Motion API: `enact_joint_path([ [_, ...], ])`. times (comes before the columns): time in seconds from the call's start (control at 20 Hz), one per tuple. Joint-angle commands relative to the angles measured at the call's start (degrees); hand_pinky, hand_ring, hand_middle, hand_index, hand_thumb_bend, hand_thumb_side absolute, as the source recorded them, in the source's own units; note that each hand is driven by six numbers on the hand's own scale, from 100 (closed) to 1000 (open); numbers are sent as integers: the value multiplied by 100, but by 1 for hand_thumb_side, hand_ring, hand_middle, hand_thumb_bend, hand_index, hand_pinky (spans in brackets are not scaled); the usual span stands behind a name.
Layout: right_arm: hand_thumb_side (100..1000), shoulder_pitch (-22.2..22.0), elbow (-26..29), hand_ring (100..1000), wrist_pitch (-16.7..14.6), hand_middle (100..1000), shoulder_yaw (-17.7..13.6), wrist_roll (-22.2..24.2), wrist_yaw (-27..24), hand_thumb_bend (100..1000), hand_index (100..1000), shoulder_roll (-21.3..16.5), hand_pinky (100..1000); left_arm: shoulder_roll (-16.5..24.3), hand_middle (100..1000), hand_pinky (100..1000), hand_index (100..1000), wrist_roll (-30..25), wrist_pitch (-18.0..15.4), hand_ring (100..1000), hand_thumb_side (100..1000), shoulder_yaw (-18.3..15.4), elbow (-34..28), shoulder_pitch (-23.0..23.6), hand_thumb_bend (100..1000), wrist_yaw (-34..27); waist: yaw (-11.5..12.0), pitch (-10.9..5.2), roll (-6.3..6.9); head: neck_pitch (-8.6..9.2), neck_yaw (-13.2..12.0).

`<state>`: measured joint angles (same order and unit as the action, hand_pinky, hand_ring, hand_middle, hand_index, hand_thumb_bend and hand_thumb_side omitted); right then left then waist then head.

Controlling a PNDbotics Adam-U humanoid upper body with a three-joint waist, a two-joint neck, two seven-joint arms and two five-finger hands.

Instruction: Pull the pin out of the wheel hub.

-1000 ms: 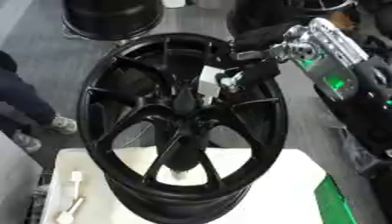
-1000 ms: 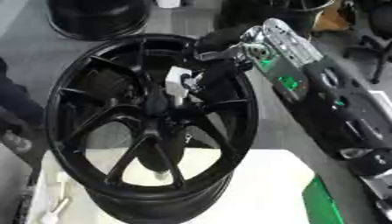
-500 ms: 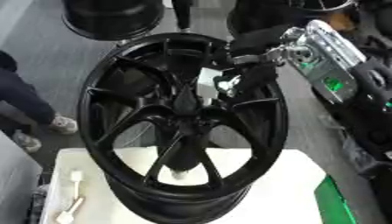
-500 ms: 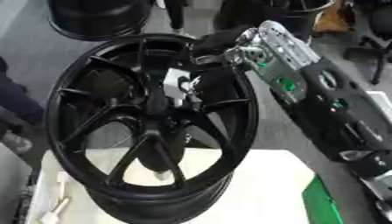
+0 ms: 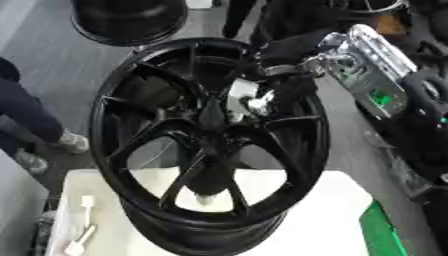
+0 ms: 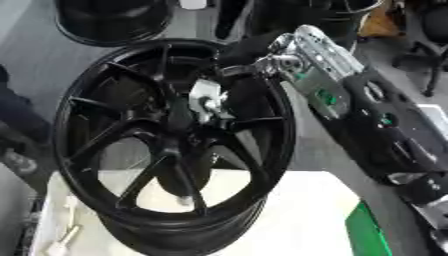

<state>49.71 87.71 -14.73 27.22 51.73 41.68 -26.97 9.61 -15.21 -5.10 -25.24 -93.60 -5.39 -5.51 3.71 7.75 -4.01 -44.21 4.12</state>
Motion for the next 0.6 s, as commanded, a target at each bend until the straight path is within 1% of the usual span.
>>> enact_joint_path([
  [0.05, 1000, 13, 206, 454, -74, 857, -22, 24, -151, 100, 1000, -204, 530, 136, 518, 498, 634, -2, -7, 503, 521, 4, -82, -55, 801, -12, 7, -99, 25, 9, 4],
  [0.2, 1000, -50, 280, 450, -134, 845, 22, 24, -237, 100, 1000, -289, 523, 138, 518, 498, 634, -2, -6, 503, 521, 5, -82, -61, 801, -10, 9, -95, 22, 9, 7],
  [0.3, 1000, -75, 269, 439, -114, 820, 35, 24, -231, 100, 1000, -314, 511, 138, 517, 498, 634, -2, -6, 503, 521, 6, -83, -62, 802, -10, 10, -93, 23, 9, 5],
  [0.4, 973, -90, 249, 434, -77, 796, 48, 24, -223, 100, 1000, -319, 504, 138, 517, 498, 634, -1, -9, 503, 521, 6, -84, -61, 802, -11, 11, -91, 26, 9, 11],
  [0.45, 973, -92, 244, 434, -64, 796, 54, 24, -223, 100, 1000, -319, 504, 138, 517, 498, 634, 0, -9, 503, 521, 6, -84, -61, 802, -11, 11, -91, 27, 9, 12],
  [0.5, 915, -95, 240, 422, -53, 749, 57, 24, -222, 100, 1000, -319, 493, 137, 517, 498, 634, 0, -10, 503, 521, 7, -85, -62, 802, -11, 11, -89, 28, 9, 12],
  [0.55, 900, -97, 234, 419, -43, 733, 59, 24, -220, 100, 1000, -317, 489, 136, 517, 498, 634, -1, -11, 503, 521, 8, -85, -62, 802, -10, 12, -86, 29, 9, 12],
  [0.6, 862, -99, 229, 409, -33, 676, 61, 24, -216, 100, 993, -315, 481, 134, 517, 498, 634, -1, -13, 503, 521, 8, -85, -61, 802, -8, 12, -84, 31, 9, 12],
])
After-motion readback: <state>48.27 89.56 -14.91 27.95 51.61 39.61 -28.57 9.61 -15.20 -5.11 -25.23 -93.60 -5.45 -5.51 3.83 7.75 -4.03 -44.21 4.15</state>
